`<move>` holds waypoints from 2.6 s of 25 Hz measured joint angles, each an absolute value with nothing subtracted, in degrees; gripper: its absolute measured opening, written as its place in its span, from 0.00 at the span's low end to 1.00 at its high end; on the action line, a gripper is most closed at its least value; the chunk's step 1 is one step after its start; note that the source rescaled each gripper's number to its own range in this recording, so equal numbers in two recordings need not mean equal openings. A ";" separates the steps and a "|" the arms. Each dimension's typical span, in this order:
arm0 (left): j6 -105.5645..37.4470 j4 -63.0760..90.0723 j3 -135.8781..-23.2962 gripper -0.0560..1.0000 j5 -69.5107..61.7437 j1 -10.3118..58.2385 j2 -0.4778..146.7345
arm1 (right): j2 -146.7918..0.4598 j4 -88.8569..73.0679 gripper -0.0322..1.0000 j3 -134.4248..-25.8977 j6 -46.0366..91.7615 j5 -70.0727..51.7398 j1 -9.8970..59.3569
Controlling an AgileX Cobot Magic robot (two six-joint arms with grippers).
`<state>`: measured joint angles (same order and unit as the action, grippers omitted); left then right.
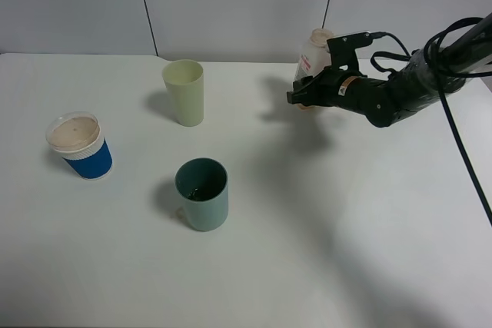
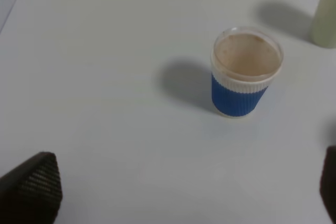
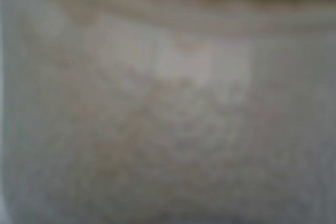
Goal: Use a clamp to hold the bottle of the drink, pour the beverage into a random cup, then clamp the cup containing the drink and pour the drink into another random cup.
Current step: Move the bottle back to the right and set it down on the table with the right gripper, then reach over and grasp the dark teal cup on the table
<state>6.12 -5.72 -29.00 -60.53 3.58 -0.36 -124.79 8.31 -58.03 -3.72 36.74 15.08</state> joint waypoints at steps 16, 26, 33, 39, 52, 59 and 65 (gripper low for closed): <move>6.12 -5.72 -29.00 1.00 -60.53 3.58 -0.36 | -121.38 7.13 0.79 -57.98 -11.31 34.40 15.08; 6.12 -5.72 -29.00 1.00 -60.53 3.58 -0.36 | -116.97 6.75 1.00 -57.93 -14.23 25.88 15.08; 6.12 -5.72 -29.00 1.00 -60.53 3.58 -0.36 | -112.15 6.75 1.00 -57.93 -14.19 21.82 15.08; 6.12 -5.72 -29.00 1.00 -60.53 3.58 -0.36 | -108.27 6.94 1.00 -57.93 -12.37 17.67 15.08; 6.12 -5.72 -29.00 1.00 -60.53 3.58 -0.36 | -96.99 8.49 1.00 -57.93 -7.56 4.35 15.08; 6.12 -5.72 -29.00 1.00 -60.53 3.58 -0.36 | -89.14 8.49 1.00 -57.93 -3.86 -3.35 15.08; 6.12 -5.72 -29.00 1.00 -60.53 3.58 -0.36 | -84.08 8.33 1.00 -57.93 -0.49 -10.91 15.08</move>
